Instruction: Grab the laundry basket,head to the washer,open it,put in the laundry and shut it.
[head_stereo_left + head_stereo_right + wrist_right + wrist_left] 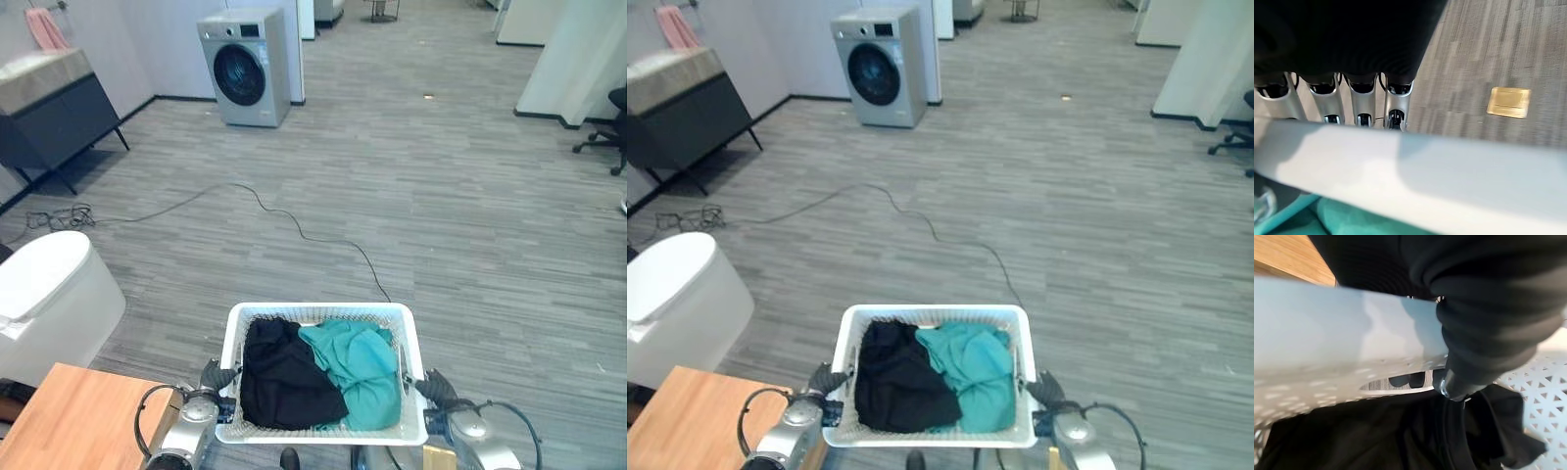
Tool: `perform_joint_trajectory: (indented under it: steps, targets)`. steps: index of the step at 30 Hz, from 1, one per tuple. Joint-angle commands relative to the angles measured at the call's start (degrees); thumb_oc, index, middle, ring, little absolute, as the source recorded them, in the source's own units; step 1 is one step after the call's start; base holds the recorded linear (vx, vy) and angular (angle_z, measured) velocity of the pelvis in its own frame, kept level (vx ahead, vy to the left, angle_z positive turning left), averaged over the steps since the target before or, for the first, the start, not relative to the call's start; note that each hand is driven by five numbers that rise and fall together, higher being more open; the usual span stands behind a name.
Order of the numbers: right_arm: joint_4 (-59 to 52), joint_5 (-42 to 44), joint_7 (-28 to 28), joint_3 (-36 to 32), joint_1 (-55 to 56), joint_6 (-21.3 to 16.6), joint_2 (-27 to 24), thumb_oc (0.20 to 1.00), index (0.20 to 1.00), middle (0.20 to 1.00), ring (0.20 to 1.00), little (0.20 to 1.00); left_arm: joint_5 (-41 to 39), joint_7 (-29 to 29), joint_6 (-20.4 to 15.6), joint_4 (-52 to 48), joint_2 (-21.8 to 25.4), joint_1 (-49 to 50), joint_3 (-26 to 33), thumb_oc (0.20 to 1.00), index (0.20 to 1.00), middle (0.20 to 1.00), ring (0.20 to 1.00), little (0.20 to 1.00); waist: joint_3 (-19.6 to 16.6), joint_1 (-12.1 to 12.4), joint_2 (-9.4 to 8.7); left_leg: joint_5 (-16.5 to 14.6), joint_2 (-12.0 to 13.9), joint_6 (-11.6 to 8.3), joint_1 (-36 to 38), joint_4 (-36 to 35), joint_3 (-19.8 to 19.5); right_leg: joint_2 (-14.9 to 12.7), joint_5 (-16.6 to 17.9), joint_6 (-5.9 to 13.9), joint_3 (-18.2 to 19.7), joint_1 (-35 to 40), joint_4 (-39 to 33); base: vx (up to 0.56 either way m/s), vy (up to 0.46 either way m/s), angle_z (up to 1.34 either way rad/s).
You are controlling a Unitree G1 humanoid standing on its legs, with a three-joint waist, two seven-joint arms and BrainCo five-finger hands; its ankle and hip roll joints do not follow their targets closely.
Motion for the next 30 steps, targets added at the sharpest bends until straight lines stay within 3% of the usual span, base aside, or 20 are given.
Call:
perform_joint_trajectory:
  steps: [1, 3, 4, 8, 9, 12, 13, 16, 22, 23, 25, 27, 28, 29, 30]
  targets:
    - [-5.7, 4.7, 3.5, -2.8, -1.7, -3.4, -2.1, 0.2, 0.2, 0.2, 0.2, 0.2, -4.8, -4.0, -4.9, -1.5, 0.2, -4.2, 3.2, 0.2, 0.2, 0.2, 0.2, 0.2, 2.4, -1.7, 2.69, -10.3, 1.1, 0.23, 12.6, 1.4, -1.7, 0.7, 18.5, 2.23, 2.1, 0.5, -16.0, 0.27, -0.128, 0.72]
    - [-6.5, 4.3, 3.8, -3.1, -0.6, -3.0, -2.6, 0.2, 0.2, 0.2, 0.2, 0.2, -4.6, -4.2, -5.0, -1.2, -0.1, -4.2, 2.6, 0.2, 0.2, 0.2, 0.2, 0.2, 2.1, -2.2, 2.52, -10.9, 1.6, -0.25, 13.8, 2.1, -2.6, 1.7, 18.8, 2.52, 2.9, 1.0, -16.0, 0.32, -0.168, 0.0]
    - [-6.6, 4.9, 4.2, -3.8, 0.8, -3.0, -2.8, 0.2, 0.2, 0.2, 0.2, 0.2, -4.2, -4.4, -4.9, -0.5, -0.7, -4.5, 1.9, 0.2, 0.2, 0.2, 0.2, 0.2, 0.5, -2.7, 2.06, -11.2, 1.9, -0.74, 14.8, 3.1, -4.3, 2.8, 18.8, 2.0, 5.2, 2.8, -15.3, 0.21, -0.118, -0.11]
    - [-6.1, 5.3, 4.1, -4.2, 1.5, -3.1, -3.0, 0.2, 0.2, 0.2, 0.2, 0.2, -4.4, -4.2, -4.8, 1.3, -1.5, -5.0, 1.6, 0.2, 0.2, 0.2, 0.2, 0.2, -0.8, -3.6, 2.52, -10.4, 3.6, -1.72, 16.1, 3.9, -5.5, 5.0, 17.3, 0.95, 5.4, 3.6, -13.3, 0.25, -0.187, 0.54]
    - [-5.9, 6.6, 4.0, -5.1, 2.1, -3.1, -3.5, 0.2, 0.2, 0.2, 0.2, 0.2, -4.9, -4.6, -4.8, 2.0, -2.2, -5.9, 1.0, 0.2, 0.2, 0.2, 0.2, 0.2, -1.7, -4.4, 2.97, -8.0, 4.8, -3.17, 15.8, 5.6, -7.2, 5.5, 16.7, -0.18, 4.2, 4.4, -13.1, 0.2, -0.216, 0.27]
    - [-4.6, 7.1, 3.7, -5.6, 2.5, -3.4, -4.4, 0.2, 0.2, 0.2, 0.2, 0.2, -5.3, -4.6, -4.9, 2.8, -2.6, -6.2, 0.4, 0.2, 0.2, 0.2, 0.2, 0.2, -2.5, -4.7, 3.55, -5.5, 6.5, -4.43, 14.9, 7.4, -8.0, 6.3, 15.7, -1.29, 2.2, 6.4, -14.7, 0.24, -0.26, 0.54]
    - [-4.5, 7.6, 3.5, -5.9, 2.6, -3.5, -5.0, 0.2, 0.2, 0.2, 0.2, 0.2, -5.7, -4.4, -5.0, 2.6, -2.5, -6.4, 0.6, 0.2, 0.2, 0.2, 0.2, 0.2, -2.5, -4.4, 3.72, -3.3, 7.2, -5.31, 14.2, 8.5, -8.6, 6.8, 15.2, -2.04, 1.4, 7.4, -15.8, 0.13, -0.177, 0.37]
    - [-4.3, 7.6, 3.6, -6.0, 2.6, -3.5, -5.3, 0.2, 0.2, 0.2, 0.2, 0.2, -5.7, -4.3, -5.0, 2.8, -2.5, -6.7, 0.5, 0.2, 0.2, 0.2, 0.2, 0.2, -2.6, -4.4, 3.75, -2.6, 7.7, -5.68, 14.0, 8.9, -9.0, 7.1, 14.6, -2.5, 0.9, 7.9, -16.1, 0.09, -0.116, 0.23]
    - [-7.1, 8.0, 5.3, -6.2, 4.3, -3.0, -6.4, 0.2, 0.2, 0.2, 0.2, 0.2, -5.6, -4.5, -4.9, 2.3, -1.5, -6.3, 1.1, 0.2, 0.2, 0.2, 0.2, 0.2, -2.4, -4.1, 3.66, 4.0, 9.3, -7.17, 13.3, 11.9, -10.7, 9.1, 10.6, -4.95, -0.3, 9.5, -14.0, 0.13, -0.163, 0.05]
    - [-8.0, 7.9, 5.6, -6.1, 4.8, -2.9, -6.5, 0.2, 0.2, 0.2, 0.2, 0.2, -5.7, -4.5, -4.9, 2.0, -1.2, -6.0, 1.3, 0.2, 0.2, 0.2, 0.2, 0.2, -2.3, -4.1, 3.5, 5.7, 9.4, -7.37, 12.3, 14.4, -10.7, 9.4, 10.0, -5.56, -0.2, 10.0, -13.8, 0.13, -0.179, 0.02]
    - [-8.9, 7.7, 6.0, -6.5, 5.7, -2.8, -7.0, 0.2, 0.2, 0.2, 0.2, 0.2, -5.7, -4.7, -4.8, 1.6, -0.6, -5.4, 1.8, 0.2, 0.2, 0.2, 0.2, 0.2, -1.5, -3.5, 2.12, 12.0, 8.8, -7.4, 6.8, 25.5, -10.9, 9.7, 9.3, -7.19, 0.7, 12.3, -14.2, 0.14, -0.244, 0.05]
    - [-11.0, 7.8, 5.9, -7.6, 6.1, -2.9, -8.0, 0.2, 0.2, 0.2, 0.2, 0.2, -5.6, -5.2, -4.3, 0.4, 0.1, -5.2, 2.1, 0.2, 0.2, 0.2, 0.2, 0.2, 0.8, -2.6, -0.31, 13.9, 9.1, -5.8, -0.1, 40.9, -7.9, 9.6, 8.8, -9.04, 2.0, 15.5, -15.1, 0.14, -0.422, -0.05]
    - [-11.9, 7.7, 5.2, -8.0, 6.1, -3.1, -8.3, 0.2, 0.2, 0.2, 0.2, 0.2, -5.6, -4.9, -4.2, 0.0, 0.7, -5.2, 2.6, 0.2, 0.2, 0.2, 0.2, 0.2, 3.2, -1.2, -1.94, 10.5, 8.4, -4.57, -7.0, 49.8, -4.4, 9.4, 8.4, -9.83, 2.6, 17.9, -15.8, 0.08, -0.356, -0.26]
    - [-12.0, 7.7, 5.2, -8.0, 6.1, -3.1, -8.2, 0.2, 0.2, 0.2, 0.2, 0.2, -5.6, -4.9, -4.1, 0.0, 0.7, -5.2, 2.6, 0.2, 0.2, 0.2, 0.2, 0.2, 3.3, -1.1, -1.63, 10.0, 8.8, -4.51, -7.2, 50.4, -4.4, 9.8, 8.3, -9.81, 2.7, 18.0, -15.7, 0.11, -0.205, -0.17]
    - [-12.3, 7.2, 4.9, -8.4, 6.4, -3.1, -8.5, 0.2, 0.2, 0.2, 0.2, 0.2, -5.3, -4.7, -3.9, -0.2, 0.7, -5.1, 3.0, 0.2, 0.2, 0.2, 0.2, 0.2, 4.1, -0.2, -1.27, 7.9, 7.3, -4.45, -10.0, 50.1, -3.7, 10.1, 7.9, -9.72, 2.9, 19.5, -16.0, 0.28, 0.016, 0.01]
